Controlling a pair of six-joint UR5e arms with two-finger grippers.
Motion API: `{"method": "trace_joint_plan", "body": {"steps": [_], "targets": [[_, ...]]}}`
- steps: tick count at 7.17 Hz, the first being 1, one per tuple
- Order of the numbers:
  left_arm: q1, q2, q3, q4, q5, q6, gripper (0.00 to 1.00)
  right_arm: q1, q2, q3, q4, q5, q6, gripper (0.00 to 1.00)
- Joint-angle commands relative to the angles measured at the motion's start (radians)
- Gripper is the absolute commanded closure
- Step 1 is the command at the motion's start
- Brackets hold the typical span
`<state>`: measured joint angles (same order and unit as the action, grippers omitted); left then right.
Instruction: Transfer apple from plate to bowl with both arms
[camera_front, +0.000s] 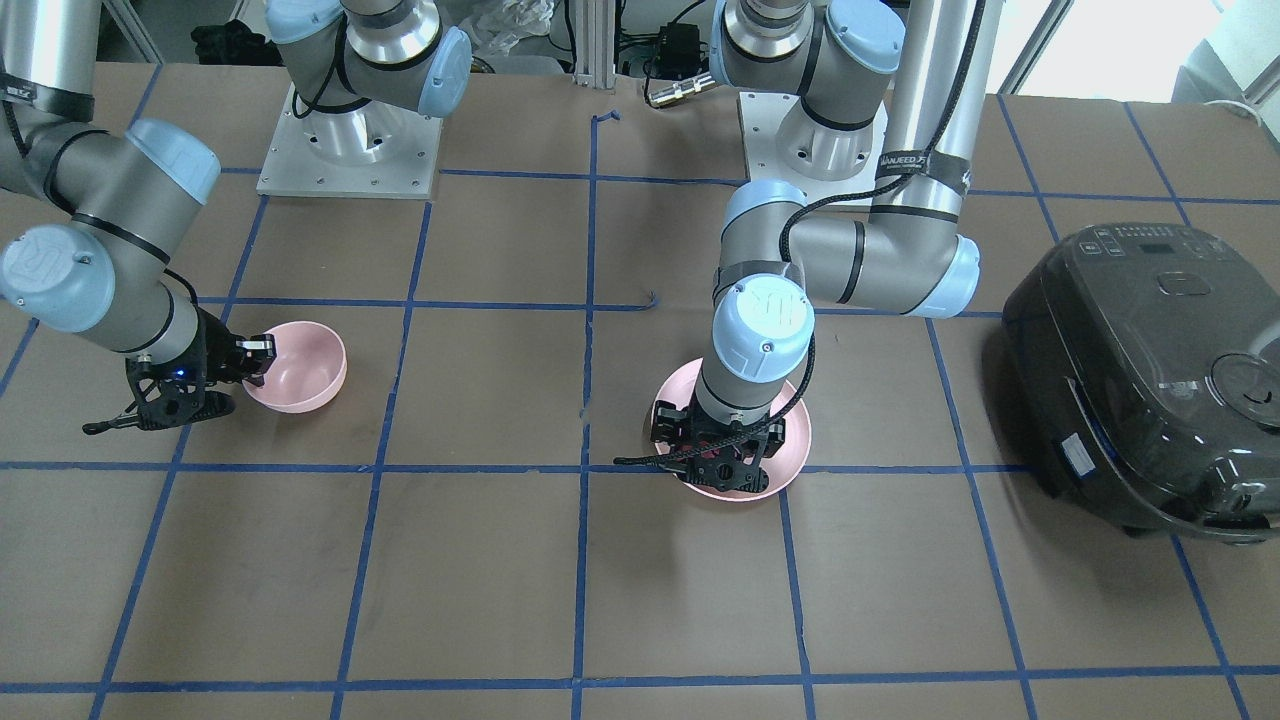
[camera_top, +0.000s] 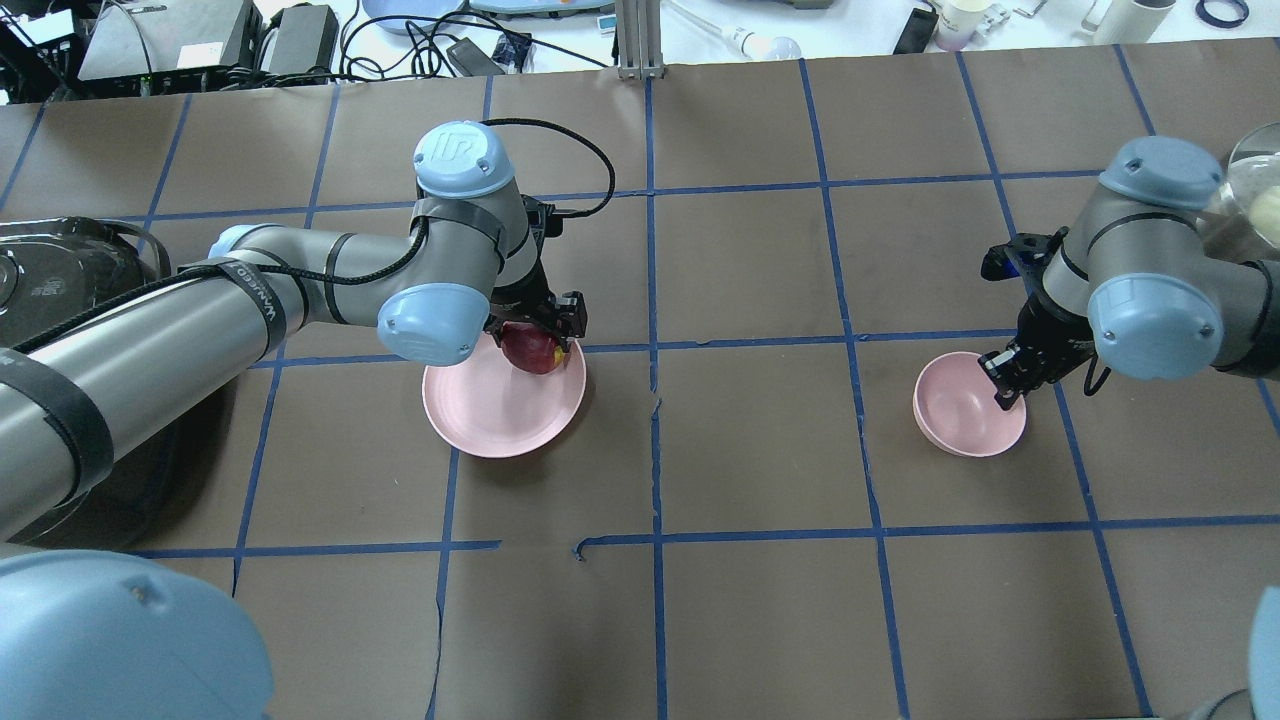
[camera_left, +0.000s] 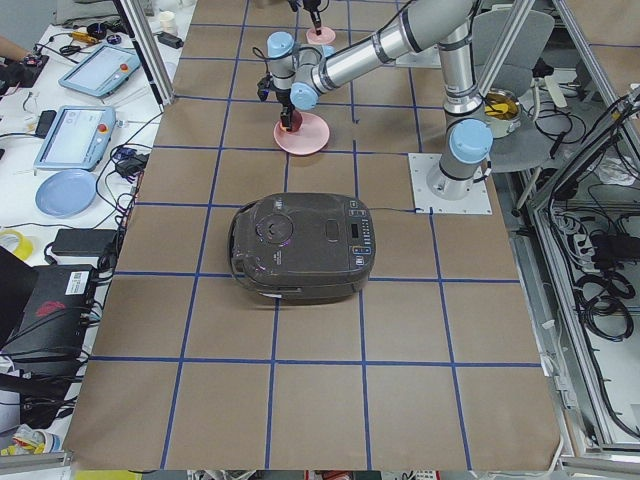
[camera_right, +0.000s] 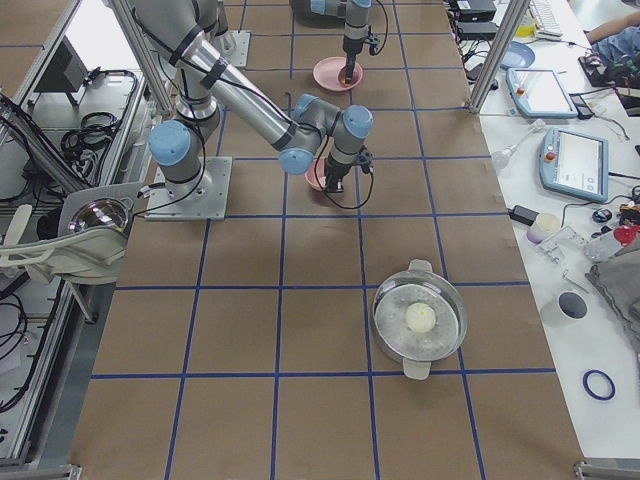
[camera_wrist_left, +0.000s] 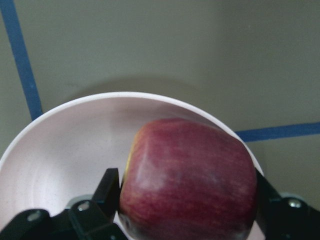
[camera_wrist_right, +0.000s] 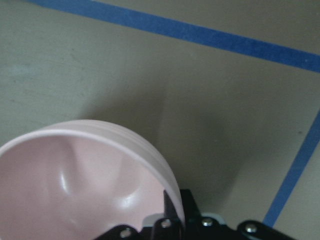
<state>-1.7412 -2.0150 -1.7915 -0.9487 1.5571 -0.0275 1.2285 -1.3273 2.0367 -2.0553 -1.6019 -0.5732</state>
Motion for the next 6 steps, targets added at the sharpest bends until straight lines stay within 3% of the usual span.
{"method": "trace_joint_plan", "body": {"steps": [1, 2, 4, 6], "targets": [[0.008, 0.034, 0.006, -0.013, 0.091, 0.03, 0.39, 0.011, -0.03, -0.013, 0.093, 0.163, 0.038, 1.0], [0.017, 0.062, 0.009, -0.057, 0.11, 0.031, 0.42, 0.061, -0.032, -0.029, 0.112, 0.196, 0.168, 1.0], [0.037, 0.084, 0.046, -0.085, 0.107, 0.034, 0.56, 0.313, -0.02, -0.059, 0.092, 0.194, 0.512, 1.0], [0.068, 0.11, 0.06, -0.129, 0.106, 0.052, 0.68, 0.37, -0.016, -0.055, 0.092, 0.195, 0.611, 1.0]]}}
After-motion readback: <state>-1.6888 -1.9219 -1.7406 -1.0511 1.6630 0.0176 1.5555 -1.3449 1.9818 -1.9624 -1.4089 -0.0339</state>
